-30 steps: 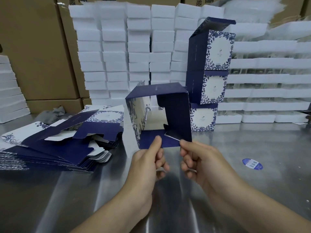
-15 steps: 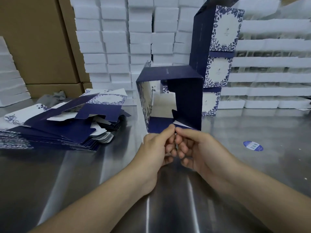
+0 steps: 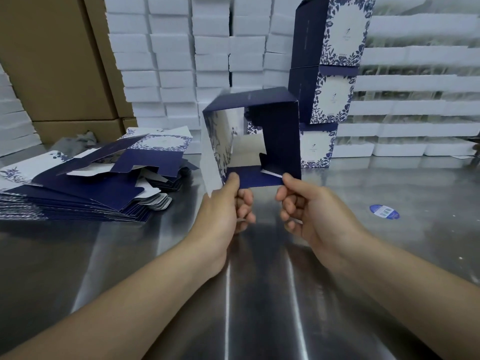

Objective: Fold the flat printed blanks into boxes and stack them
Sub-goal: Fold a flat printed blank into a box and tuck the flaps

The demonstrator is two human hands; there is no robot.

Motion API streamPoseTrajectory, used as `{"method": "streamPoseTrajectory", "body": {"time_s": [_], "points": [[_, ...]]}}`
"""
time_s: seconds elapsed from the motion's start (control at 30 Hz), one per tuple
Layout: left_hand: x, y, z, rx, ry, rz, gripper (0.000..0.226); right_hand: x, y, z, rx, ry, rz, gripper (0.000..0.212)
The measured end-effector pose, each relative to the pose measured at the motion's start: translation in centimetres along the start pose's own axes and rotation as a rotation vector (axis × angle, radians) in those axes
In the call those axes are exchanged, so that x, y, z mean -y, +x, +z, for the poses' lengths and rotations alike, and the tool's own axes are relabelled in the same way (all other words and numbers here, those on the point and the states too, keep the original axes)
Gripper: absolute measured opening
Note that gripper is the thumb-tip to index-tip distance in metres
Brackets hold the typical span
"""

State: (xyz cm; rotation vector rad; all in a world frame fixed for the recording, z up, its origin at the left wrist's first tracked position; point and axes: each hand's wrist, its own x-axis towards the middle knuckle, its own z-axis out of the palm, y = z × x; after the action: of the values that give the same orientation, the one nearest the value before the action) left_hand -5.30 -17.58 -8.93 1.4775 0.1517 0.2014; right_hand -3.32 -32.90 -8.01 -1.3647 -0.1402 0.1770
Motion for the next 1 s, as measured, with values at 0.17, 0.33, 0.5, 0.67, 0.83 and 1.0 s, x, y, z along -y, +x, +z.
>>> {"method": "streamPoseTrajectory", "body": {"time_s": [0.17, 0.33, 0.5, 0.67, 0.83, 1.0], "points": [[-0.3, 0.7, -1.6, 0.190, 0.268, 0.076, 0.009, 1.0, 0.5, -1.2, -0.095, -0.060, -0.102, 0.048], [-0.5, 1.2, -2.3, -0.095, 0.084, 0.164, 0.053, 2.1, 0.9, -2.7, -0.234, -0.242, -0.321, 0.052], [-1.7, 0.9, -2.5, -0.086, 0.083, 0.318, 0.068, 2.1, 0.9, -3.2, -0.313, -0.413, -0.427, 0.044], [-2.0, 0.1, -2.4, -0.004, 0.022, 0.371, 0.069, 2.2, 0.8, -3.3, -0.342, -0.475, -0.466, 0.041], [-1.1, -0.1, -2.0, 0.016, 0.236, 0.421, 0.062, 1.5, 0.3, -2.8, -0.266, -0.629, -0.561, 0.043], [-0.3, 0.7, -2.4, -0.127, 0.557, 0.572, 0.081, 0.9, 0.5, -2.5, -0.184, -0.699, -0.595, 0.058]]}}
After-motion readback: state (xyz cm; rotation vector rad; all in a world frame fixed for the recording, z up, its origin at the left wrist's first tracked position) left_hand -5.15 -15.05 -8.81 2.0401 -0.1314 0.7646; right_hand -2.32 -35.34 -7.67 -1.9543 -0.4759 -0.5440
